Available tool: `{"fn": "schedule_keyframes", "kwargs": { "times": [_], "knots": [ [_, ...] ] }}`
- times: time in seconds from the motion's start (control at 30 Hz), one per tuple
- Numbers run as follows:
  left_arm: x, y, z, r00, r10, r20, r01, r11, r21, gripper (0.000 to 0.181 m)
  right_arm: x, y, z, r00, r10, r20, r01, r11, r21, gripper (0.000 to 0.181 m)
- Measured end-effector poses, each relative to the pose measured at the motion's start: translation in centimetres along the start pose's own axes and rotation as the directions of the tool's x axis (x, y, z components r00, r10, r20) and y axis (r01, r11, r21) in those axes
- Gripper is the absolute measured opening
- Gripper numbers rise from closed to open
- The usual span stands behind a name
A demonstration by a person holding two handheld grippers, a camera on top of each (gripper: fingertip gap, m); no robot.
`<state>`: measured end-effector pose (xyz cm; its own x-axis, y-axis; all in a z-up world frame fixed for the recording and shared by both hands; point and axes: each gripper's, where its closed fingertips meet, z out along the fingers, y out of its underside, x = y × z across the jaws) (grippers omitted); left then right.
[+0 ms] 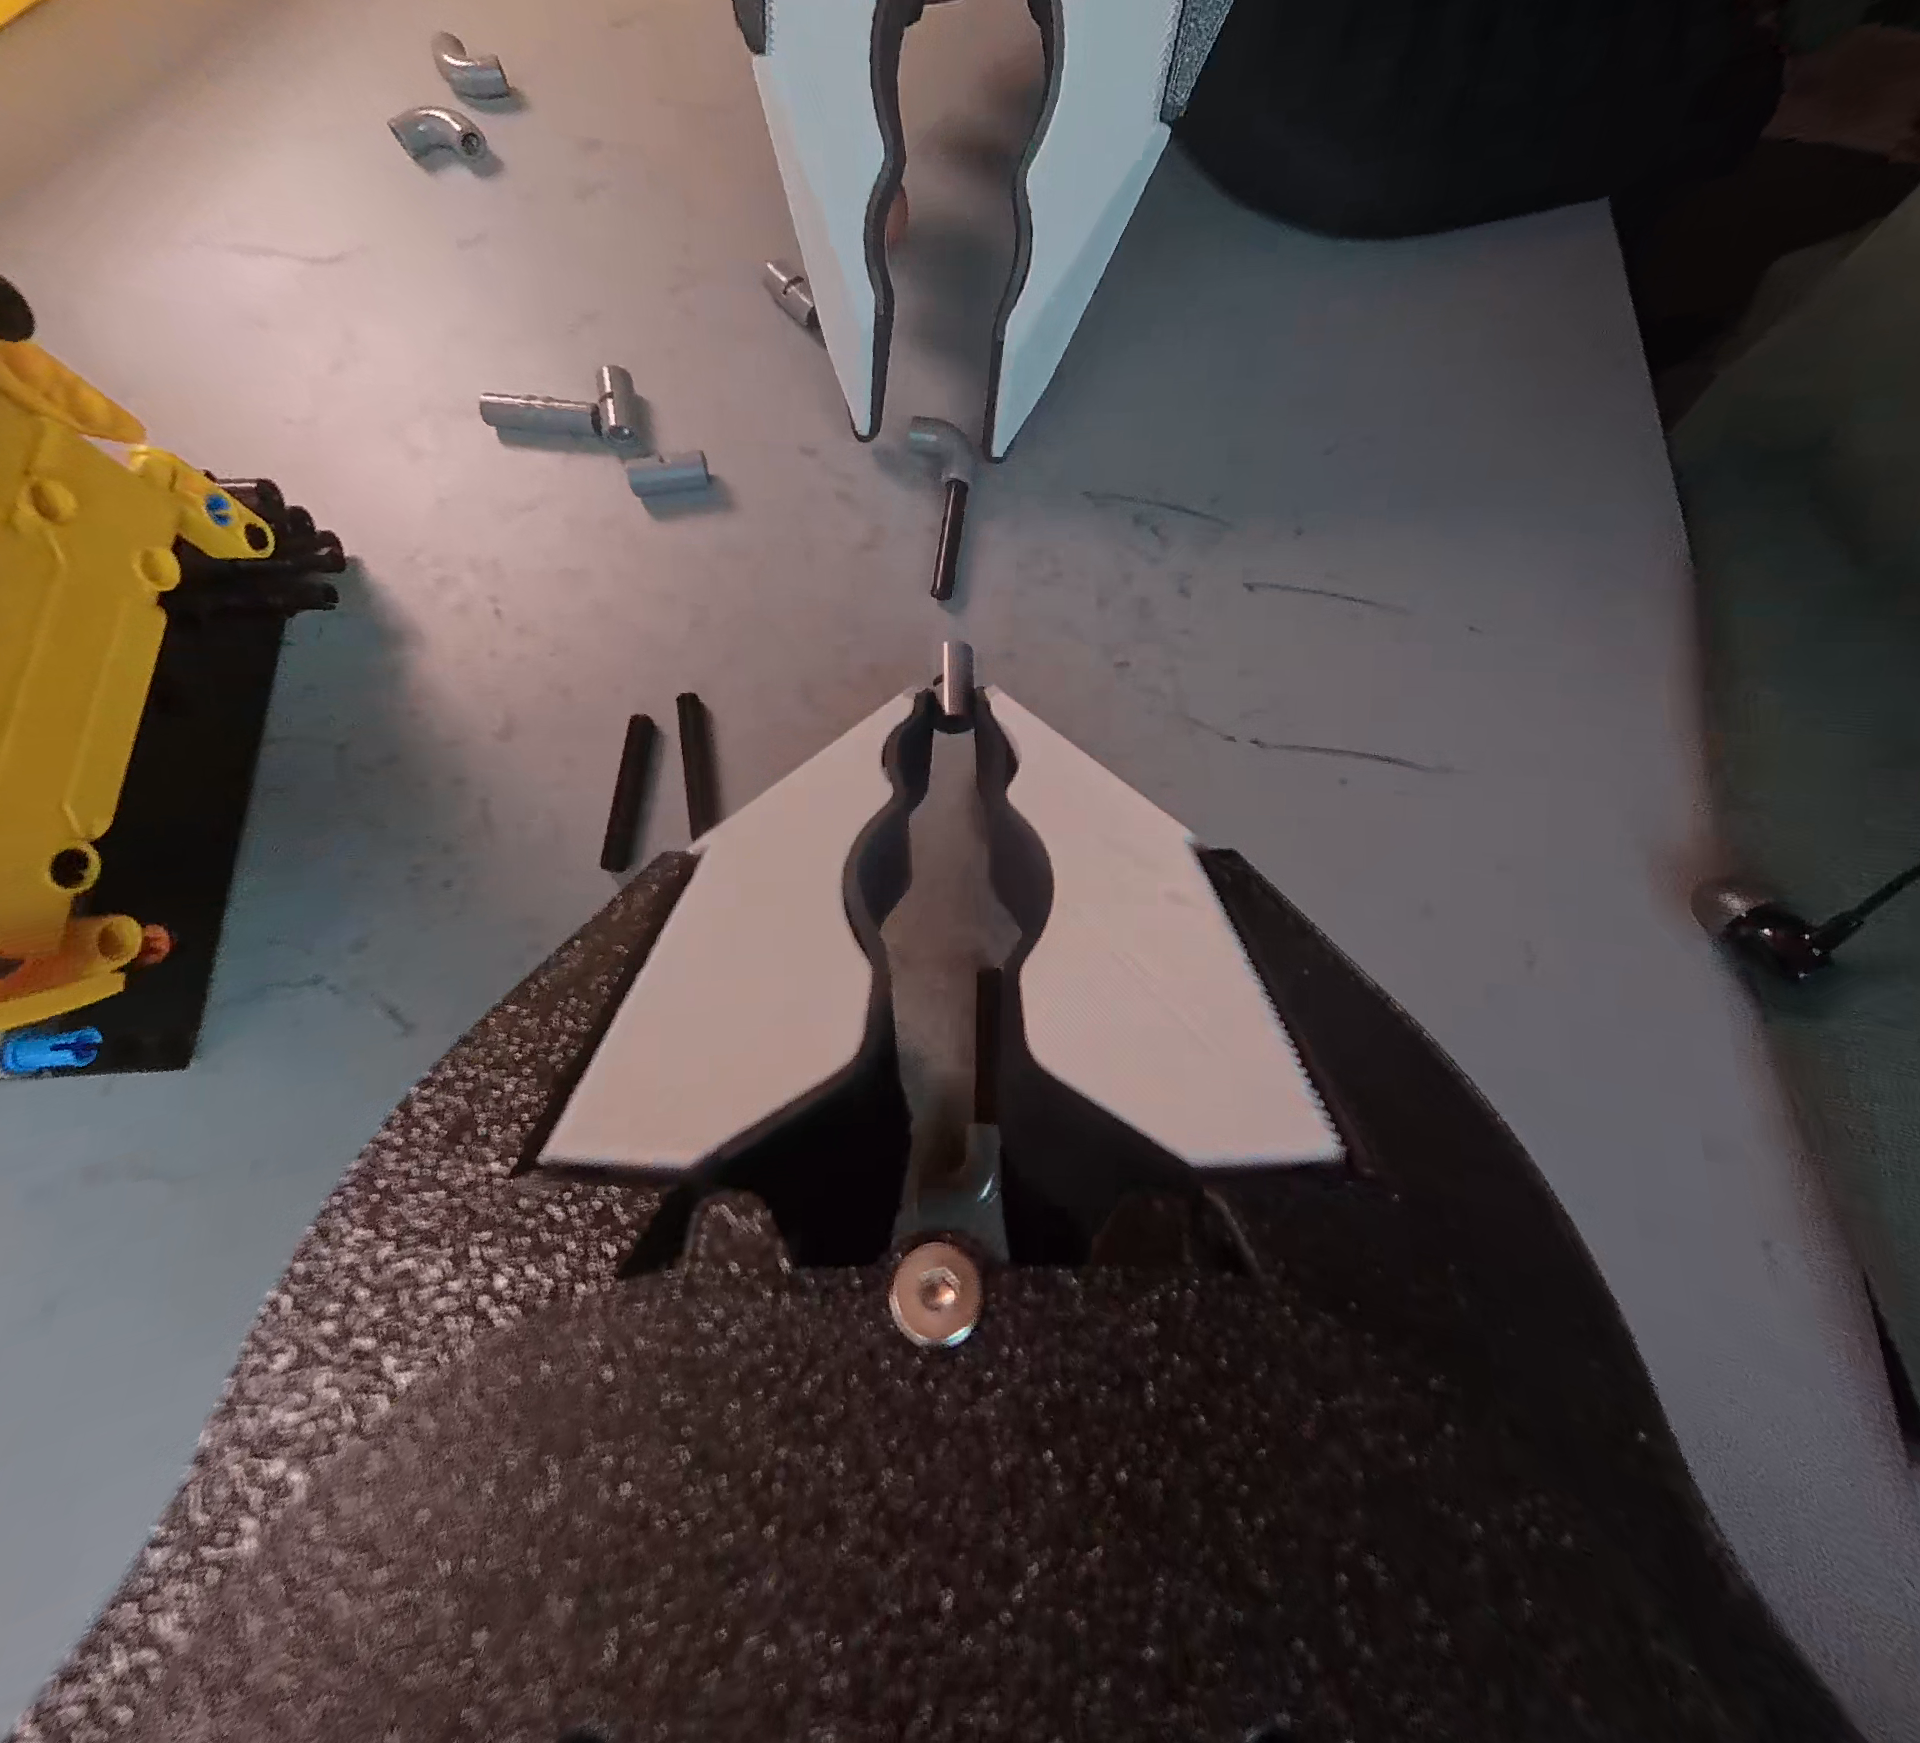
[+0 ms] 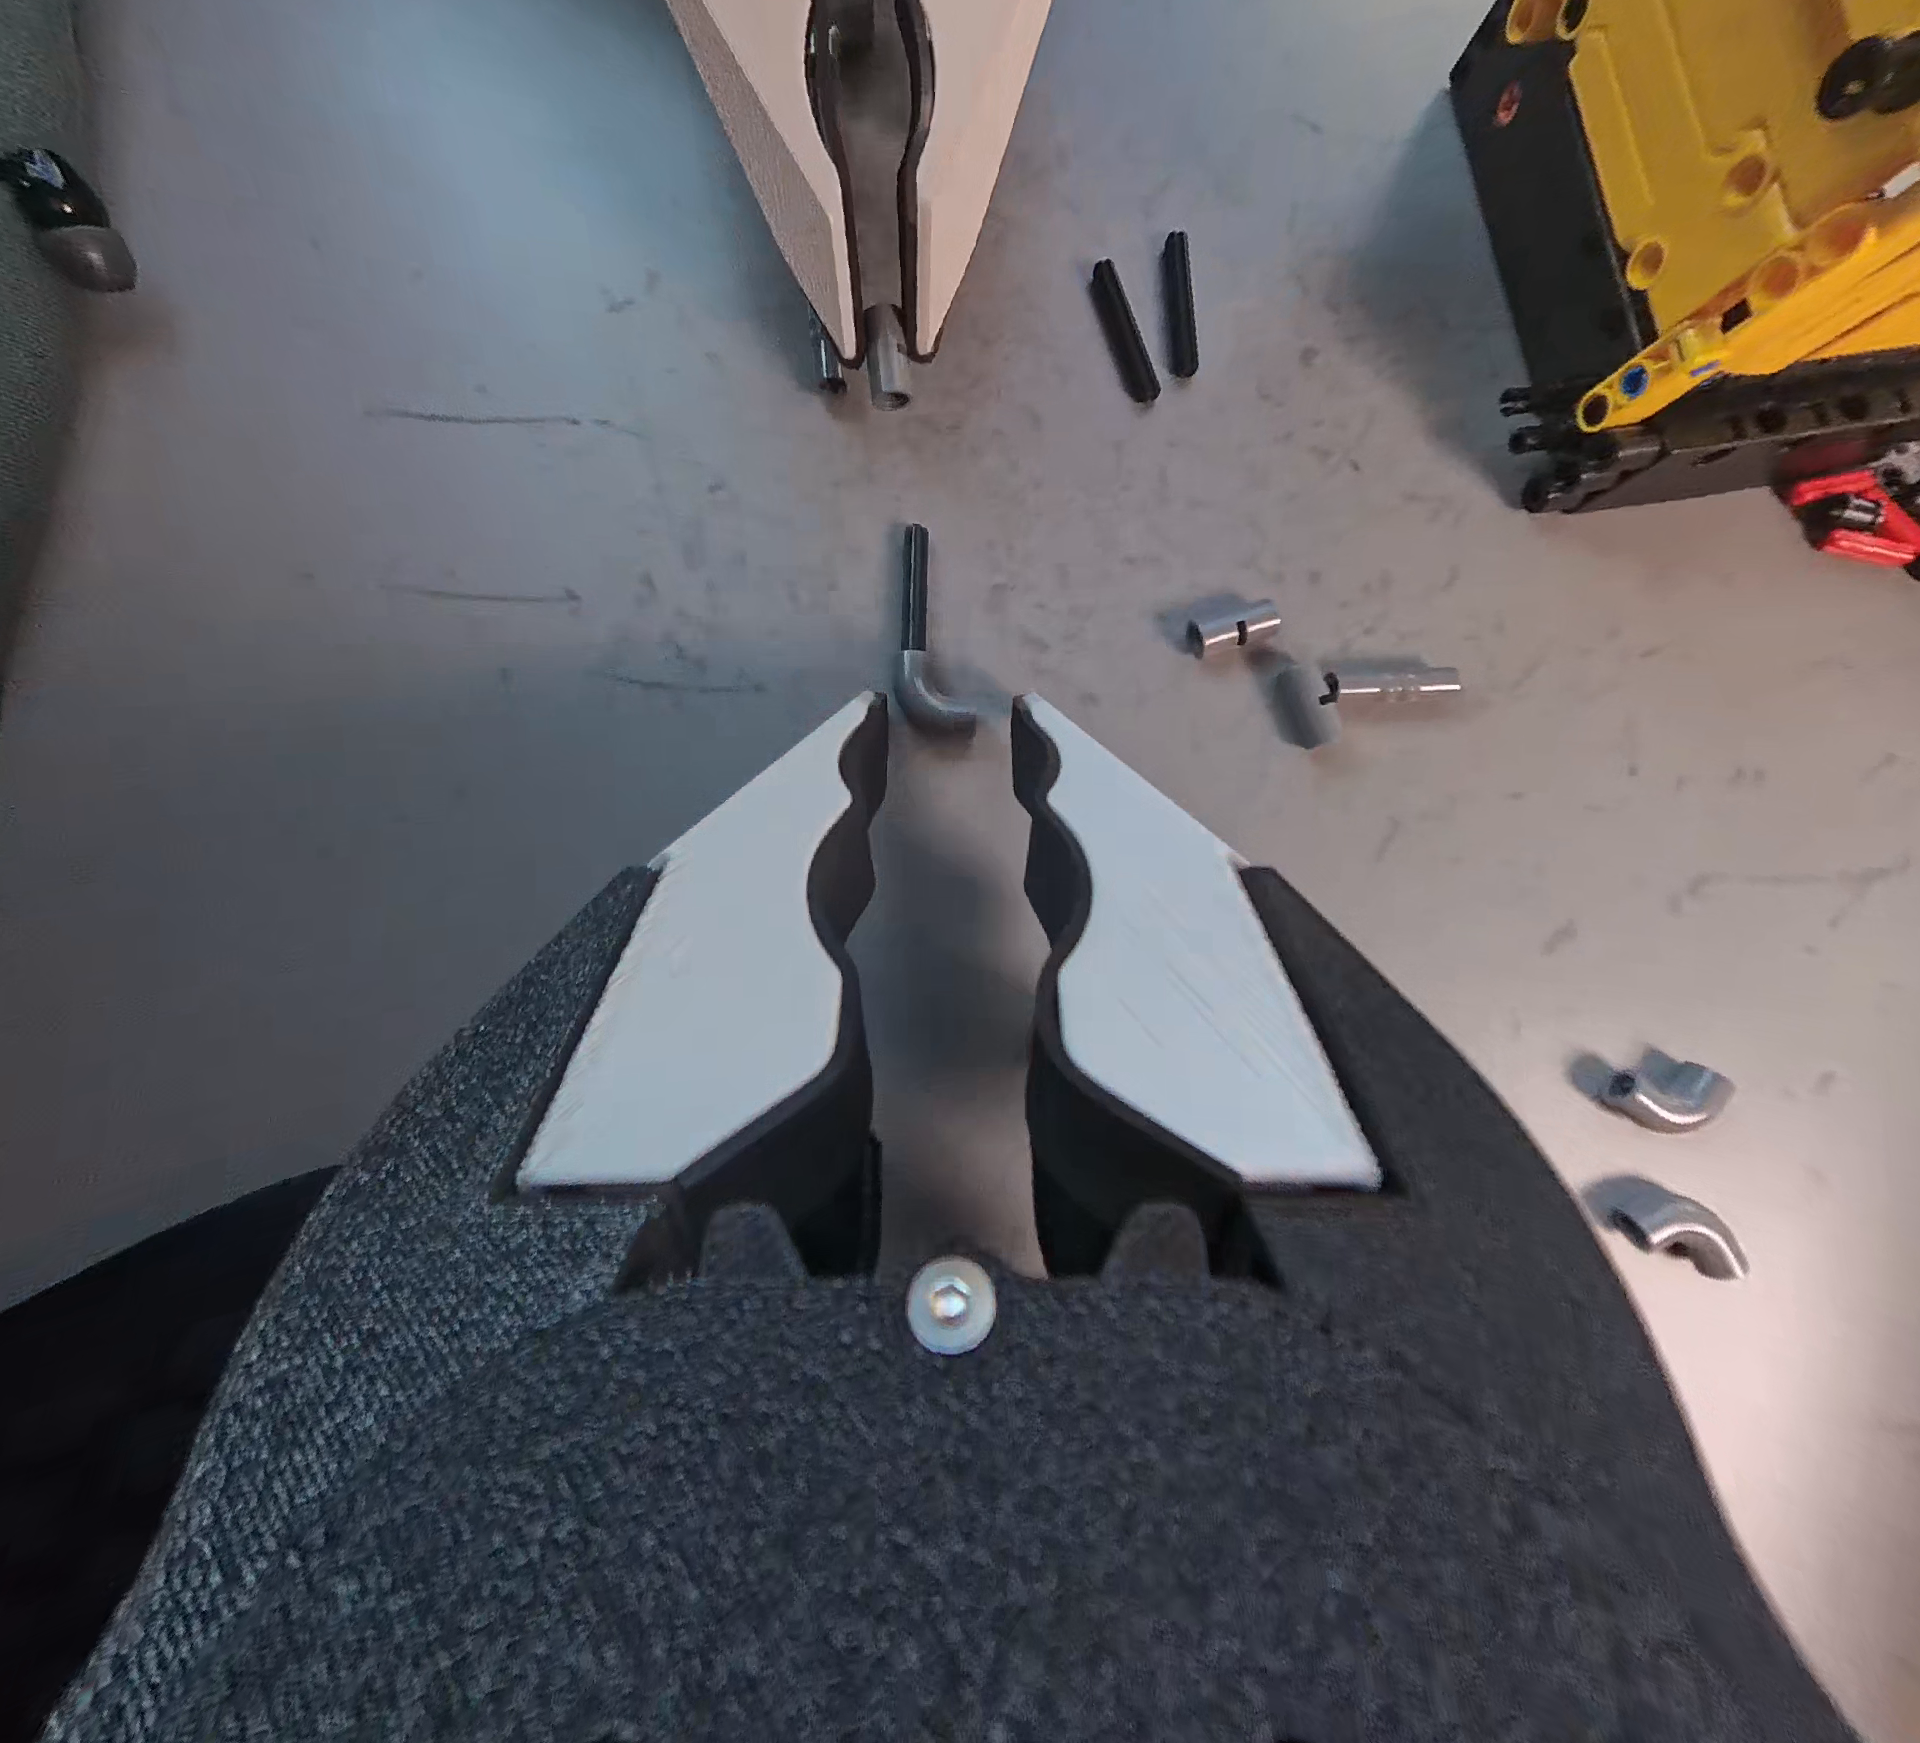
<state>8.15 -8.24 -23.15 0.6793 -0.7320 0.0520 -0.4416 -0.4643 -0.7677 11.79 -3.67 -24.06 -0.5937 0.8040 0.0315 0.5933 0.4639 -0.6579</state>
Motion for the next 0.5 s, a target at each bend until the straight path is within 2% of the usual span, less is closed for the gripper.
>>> {"fn": "schedule_keyframes", "kwargs": {
  "times": [0.1, 0.17, 0.33, 0.43, 0.5],
  "knots": [
    [0.2, -0.3, 0.1, 1.000, -0.010, -0.018, 0.010, 1.000, 0.017, 0.006, 0.0, 0.1, 0.0, 1.000, 0.014, 0.001, -0.014, 1.000, -0.011, 0.023],
    [0.3, -0.8, -0.2, 0.999, -0.026, -0.043, 0.028, 0.998, 0.054, 0.007, -0.3, 0.0, 0.2, 1.000, 0.009, 0.008, -0.008, 1.000, -0.018, 0.015],
    [2.1, -4.5, -3.5, 0.979, -0.006, -0.204, 0.074, 0.941, 0.329, 0.007, -0.5, -0.4, 0.2, 1.000, -0.025, 0.003, 0.025, 1.000, 0.009, 0.014],
    [2.7, -6.3, -5.9, 0.962, 0.030, -0.273, 0.108, 0.873, 0.476, 0.007, -0.9, -2.2, -0.3, 0.999, -0.043, 0.017, 0.041, 0.994, 0.103, 0.014],
    [2.9, -6.9, -6.9, 0.952, 0.044, -0.302, 0.127, 0.841, 0.525, 0.007, -1.3, -3.9, -1.2, 0.998, -0.050, 0.030, 0.043, 0.980, 0.194, 0.014]
  ]
}}
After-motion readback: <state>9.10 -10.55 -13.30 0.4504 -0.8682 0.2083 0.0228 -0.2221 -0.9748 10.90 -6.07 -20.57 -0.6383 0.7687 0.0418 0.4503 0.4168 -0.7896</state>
